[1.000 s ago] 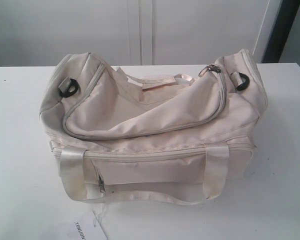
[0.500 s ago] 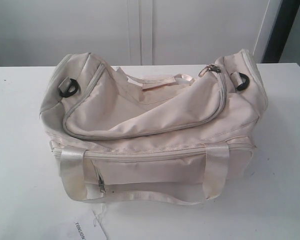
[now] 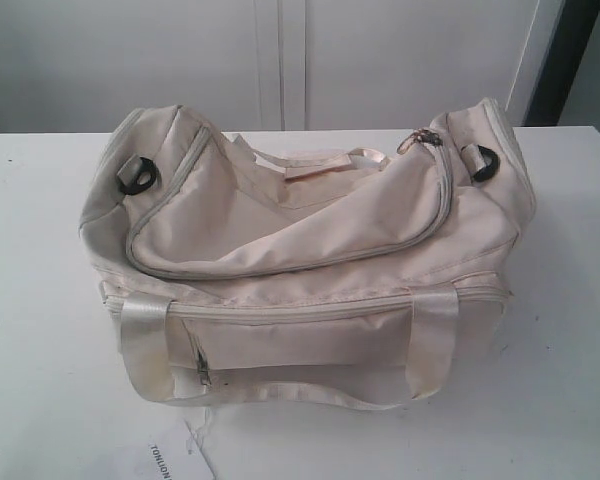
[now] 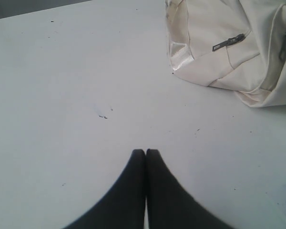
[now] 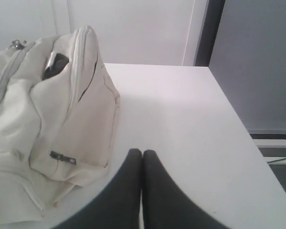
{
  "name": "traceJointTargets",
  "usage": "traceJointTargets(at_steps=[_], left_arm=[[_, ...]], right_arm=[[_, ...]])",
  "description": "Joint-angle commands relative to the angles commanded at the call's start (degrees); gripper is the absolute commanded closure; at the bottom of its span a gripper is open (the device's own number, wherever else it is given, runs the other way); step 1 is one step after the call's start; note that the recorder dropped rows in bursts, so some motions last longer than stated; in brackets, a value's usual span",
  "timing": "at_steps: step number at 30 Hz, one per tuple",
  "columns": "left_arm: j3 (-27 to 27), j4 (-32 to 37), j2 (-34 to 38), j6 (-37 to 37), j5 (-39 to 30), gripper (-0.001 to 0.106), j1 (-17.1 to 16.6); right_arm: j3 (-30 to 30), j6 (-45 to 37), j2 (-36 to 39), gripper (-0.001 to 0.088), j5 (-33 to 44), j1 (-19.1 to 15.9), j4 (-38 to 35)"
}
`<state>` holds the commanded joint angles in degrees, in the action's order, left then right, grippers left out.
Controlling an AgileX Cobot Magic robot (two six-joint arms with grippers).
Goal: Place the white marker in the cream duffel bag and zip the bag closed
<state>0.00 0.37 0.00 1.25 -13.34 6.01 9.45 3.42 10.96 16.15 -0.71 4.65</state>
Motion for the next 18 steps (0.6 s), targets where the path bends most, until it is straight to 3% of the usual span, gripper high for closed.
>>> traceJointTargets(at_steps=[6, 18], left_arm=[[0.0, 0.0, 0.0, 0.0, 0.0, 0.105, 0.0], [0.0, 0.0, 0.0, 0.0, 0.0, 0.105, 0.0]], right_arm=[[-8.08, 0.0, -10.83, 0.0868, 0.0, 0.0, 0.0], [-9.45, 0.27, -10.96, 0.0868, 3.9, 0.0, -0.11]])
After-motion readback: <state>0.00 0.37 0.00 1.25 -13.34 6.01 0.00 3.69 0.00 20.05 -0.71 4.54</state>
